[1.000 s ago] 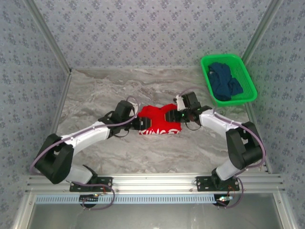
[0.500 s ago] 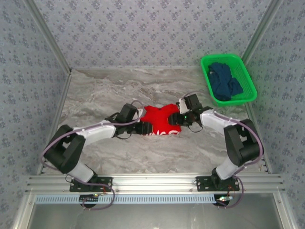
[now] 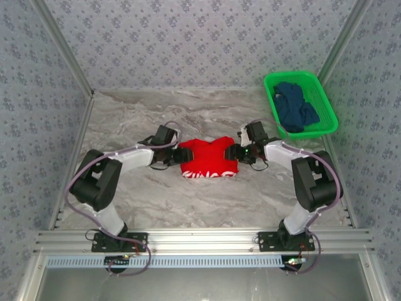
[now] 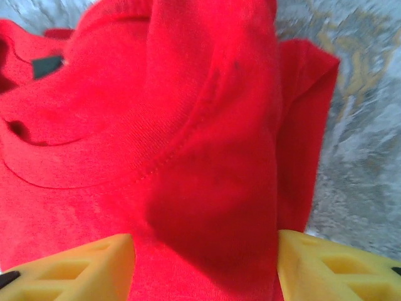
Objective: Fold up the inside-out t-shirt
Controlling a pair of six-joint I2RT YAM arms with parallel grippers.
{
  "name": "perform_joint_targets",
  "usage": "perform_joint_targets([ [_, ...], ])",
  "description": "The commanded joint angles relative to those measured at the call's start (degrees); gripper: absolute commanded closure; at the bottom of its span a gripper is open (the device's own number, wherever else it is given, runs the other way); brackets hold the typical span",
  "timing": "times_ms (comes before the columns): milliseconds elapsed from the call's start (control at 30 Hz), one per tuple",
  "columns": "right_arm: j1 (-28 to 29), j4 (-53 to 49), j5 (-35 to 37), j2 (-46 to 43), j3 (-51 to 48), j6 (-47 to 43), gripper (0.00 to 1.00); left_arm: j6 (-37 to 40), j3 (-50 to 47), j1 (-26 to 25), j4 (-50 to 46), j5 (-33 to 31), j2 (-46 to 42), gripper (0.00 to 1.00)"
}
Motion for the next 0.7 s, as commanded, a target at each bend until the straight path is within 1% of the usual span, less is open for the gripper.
perform_joint_targets([
  [0,1.75,3.06,-0.27,1.06,0.07,2.83,0.4,0.0,3.64,0.33,-3.7,-0.16,1.61,0.39],
  [67,1.94,3.95,-0.24,1.21,-0.53,3.41,0.4,-0.02,3.37,0.87,-4.16,-0.96,1.62,0.37],
  [200,2.22,4.15,0.03,1.42,-0.78,3.43,0.41,0.0,0.86,1.23,-3.55,-0.84,-1.11,0.34],
  [300,2.25,3.71,-0.06,1.49,-0.63,3.16,0.42,-0.24,-1.7,1.19,-3.03,-2.26,-3.46,0.28],
  [400,2.3,3.5,0.02,1.47,-0.68,2.9,0.42,-0.17,-2.35,0.99,-1.37,-1.3,-2.11,0.24],
  [500,2.31,3.44,0.11,1.29,-0.85,2.81,0.43,-0.13,-0.4,0.39,-0.21,1.56,2.06,0.24],
  [567,2.31,3.33,0.11,0.91,-1.12,2.9,0.43,-0.43,0.96,-0.5,0.49,2.3,4.17,0.26],
  [600,2.29,3.48,0.11,0.72,-1.24,2.9,0.43,-0.43,1.61,-0.91,0.9,2.76,5.12,0.28],
  [667,2.31,3.54,0.2,0.43,-1.25,2.92,0.43,-1.02,2.37,-1.37,1.9,3.09,6.36,0.37],
])
